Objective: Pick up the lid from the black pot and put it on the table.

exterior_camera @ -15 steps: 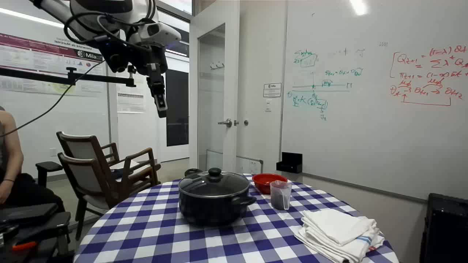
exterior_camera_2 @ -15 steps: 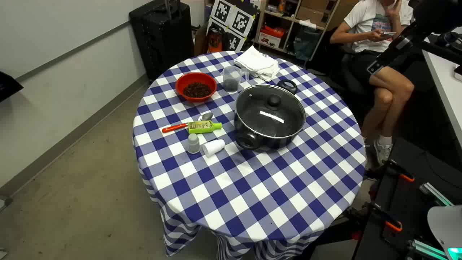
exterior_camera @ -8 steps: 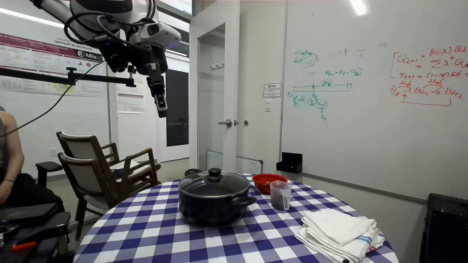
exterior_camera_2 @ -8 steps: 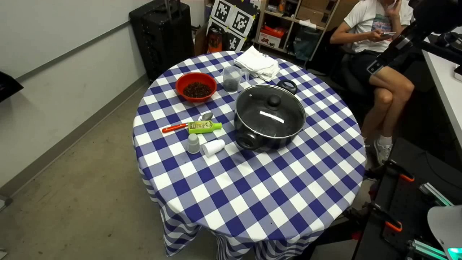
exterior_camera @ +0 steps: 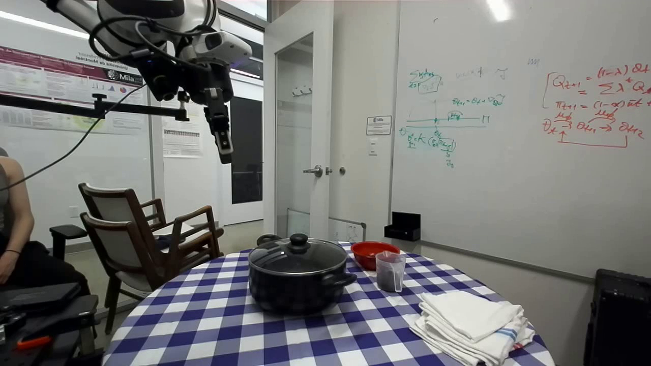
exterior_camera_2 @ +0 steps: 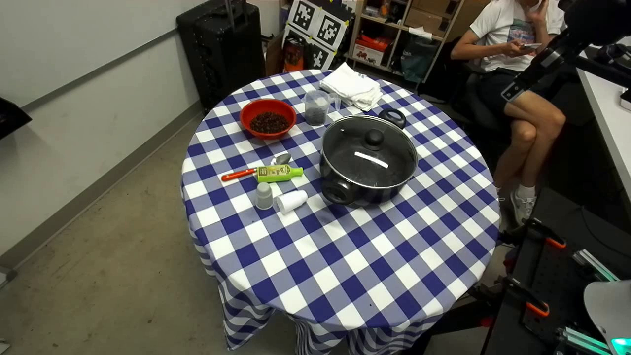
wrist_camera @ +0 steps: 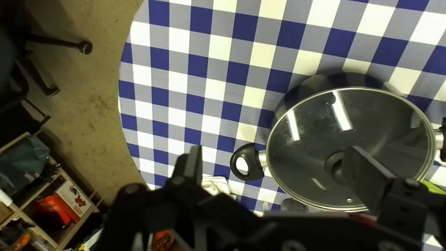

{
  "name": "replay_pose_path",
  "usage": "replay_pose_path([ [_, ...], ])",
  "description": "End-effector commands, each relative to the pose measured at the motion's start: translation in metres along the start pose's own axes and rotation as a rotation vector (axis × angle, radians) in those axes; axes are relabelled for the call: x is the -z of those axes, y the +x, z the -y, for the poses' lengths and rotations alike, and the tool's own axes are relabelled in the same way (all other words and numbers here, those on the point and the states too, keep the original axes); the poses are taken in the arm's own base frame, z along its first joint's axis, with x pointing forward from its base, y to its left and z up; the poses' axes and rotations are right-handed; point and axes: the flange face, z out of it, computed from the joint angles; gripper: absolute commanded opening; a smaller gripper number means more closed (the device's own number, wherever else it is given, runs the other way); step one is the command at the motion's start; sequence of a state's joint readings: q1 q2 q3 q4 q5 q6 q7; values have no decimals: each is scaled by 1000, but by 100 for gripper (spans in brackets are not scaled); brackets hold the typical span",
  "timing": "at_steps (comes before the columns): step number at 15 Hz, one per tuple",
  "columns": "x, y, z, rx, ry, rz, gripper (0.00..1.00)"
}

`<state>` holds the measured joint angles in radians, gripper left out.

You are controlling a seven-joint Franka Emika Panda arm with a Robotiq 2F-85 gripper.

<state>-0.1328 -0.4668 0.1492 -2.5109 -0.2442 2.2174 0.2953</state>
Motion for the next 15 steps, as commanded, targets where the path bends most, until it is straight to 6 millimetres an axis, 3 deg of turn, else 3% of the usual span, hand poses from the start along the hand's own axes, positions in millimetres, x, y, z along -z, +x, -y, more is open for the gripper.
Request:
replay_pose_path([
  [1, -2, 8, 2, 7, -7, -3, 100],
  [6, -23, 41, 31, 128, 43, 2, 100],
  [15, -101, 124, 106, 351, 135, 72, 100],
])
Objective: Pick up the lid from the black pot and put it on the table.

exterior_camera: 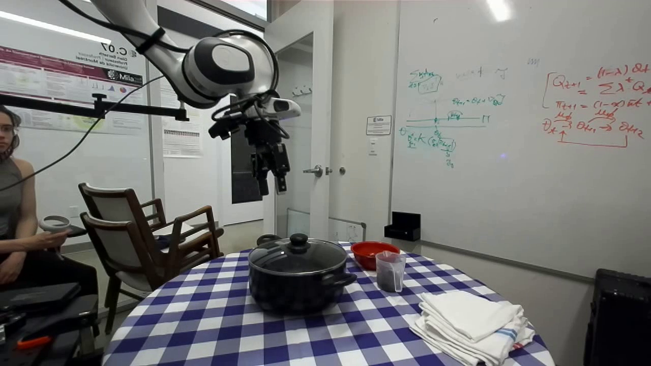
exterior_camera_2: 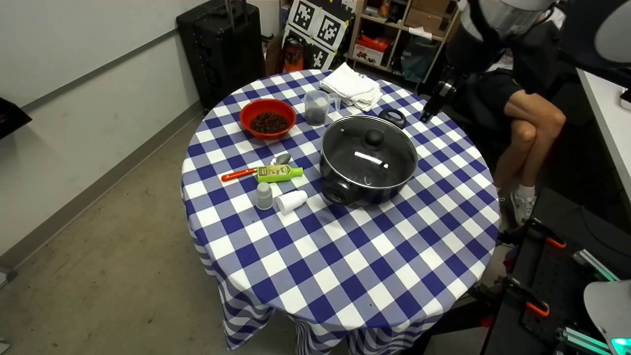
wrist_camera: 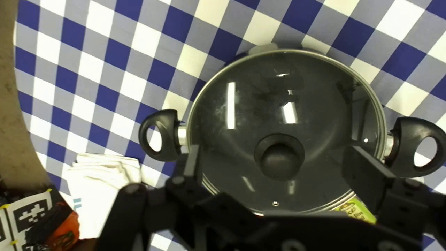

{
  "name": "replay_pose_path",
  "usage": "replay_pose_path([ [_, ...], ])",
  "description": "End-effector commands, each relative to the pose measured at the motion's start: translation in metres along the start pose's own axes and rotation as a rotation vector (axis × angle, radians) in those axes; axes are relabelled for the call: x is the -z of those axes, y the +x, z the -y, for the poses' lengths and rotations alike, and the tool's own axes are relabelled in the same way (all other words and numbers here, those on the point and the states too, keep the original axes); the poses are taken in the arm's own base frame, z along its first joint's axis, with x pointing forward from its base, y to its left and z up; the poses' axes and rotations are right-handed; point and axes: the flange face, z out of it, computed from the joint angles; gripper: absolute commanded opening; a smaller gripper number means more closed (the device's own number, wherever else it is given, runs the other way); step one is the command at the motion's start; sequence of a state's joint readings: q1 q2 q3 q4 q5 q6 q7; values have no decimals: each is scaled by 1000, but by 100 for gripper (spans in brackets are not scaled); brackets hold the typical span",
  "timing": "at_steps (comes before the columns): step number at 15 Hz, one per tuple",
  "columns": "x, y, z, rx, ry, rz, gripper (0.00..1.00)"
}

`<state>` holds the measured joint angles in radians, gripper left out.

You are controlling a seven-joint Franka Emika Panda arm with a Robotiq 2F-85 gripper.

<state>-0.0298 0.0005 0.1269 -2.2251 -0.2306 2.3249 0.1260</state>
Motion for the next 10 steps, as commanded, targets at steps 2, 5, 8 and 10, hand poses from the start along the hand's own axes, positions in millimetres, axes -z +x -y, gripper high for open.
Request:
replay_pose_path([
  [2, -32, 60, 20, 130, 49, 19, 100],
  [5, -52, 85, 29, 194, 66, 30, 100],
  [8, -69, 100, 27, 224, 105, 56, 100],
  [10, -80, 105, 24, 235, 107, 84, 100],
])
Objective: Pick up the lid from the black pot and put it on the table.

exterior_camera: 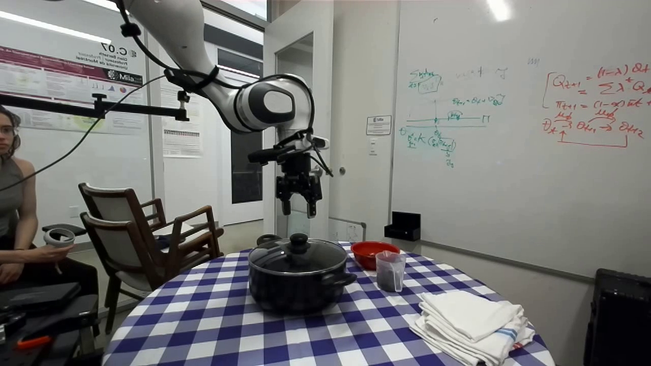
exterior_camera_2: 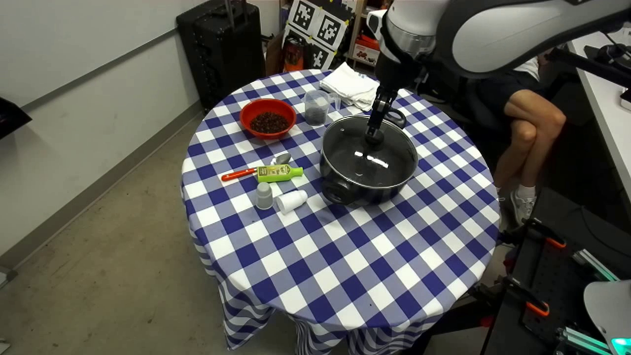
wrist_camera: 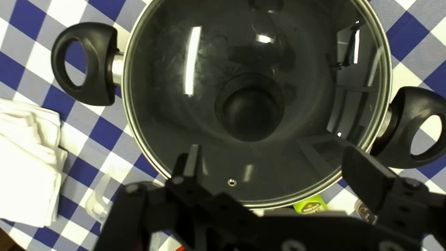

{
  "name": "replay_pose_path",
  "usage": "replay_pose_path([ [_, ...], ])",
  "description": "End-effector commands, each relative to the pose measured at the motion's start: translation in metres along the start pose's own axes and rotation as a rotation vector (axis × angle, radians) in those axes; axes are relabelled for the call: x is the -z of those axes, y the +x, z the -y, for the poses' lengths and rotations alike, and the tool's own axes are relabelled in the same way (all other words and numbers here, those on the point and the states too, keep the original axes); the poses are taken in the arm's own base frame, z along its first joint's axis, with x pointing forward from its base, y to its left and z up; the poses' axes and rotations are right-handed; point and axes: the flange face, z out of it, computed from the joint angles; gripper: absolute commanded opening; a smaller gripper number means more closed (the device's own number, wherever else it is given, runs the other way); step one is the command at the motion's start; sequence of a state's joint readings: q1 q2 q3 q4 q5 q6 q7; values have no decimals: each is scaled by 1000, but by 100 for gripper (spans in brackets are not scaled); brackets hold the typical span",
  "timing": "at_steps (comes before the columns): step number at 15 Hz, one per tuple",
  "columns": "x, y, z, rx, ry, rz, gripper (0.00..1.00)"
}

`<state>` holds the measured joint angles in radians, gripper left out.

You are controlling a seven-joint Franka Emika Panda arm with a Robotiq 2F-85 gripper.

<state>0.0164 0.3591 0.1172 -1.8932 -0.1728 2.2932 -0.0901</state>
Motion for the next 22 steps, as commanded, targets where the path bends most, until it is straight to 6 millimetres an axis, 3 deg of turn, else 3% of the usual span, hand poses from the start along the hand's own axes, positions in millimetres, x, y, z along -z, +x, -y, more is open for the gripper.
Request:
replay_pose_path([
  [1, -15, 17, -11, 31, 20, 50, 100],
  [9, -44, 12, -30, 38, 36, 131, 100],
  [22, -52, 7, -31, 4, 88, 111, 100],
])
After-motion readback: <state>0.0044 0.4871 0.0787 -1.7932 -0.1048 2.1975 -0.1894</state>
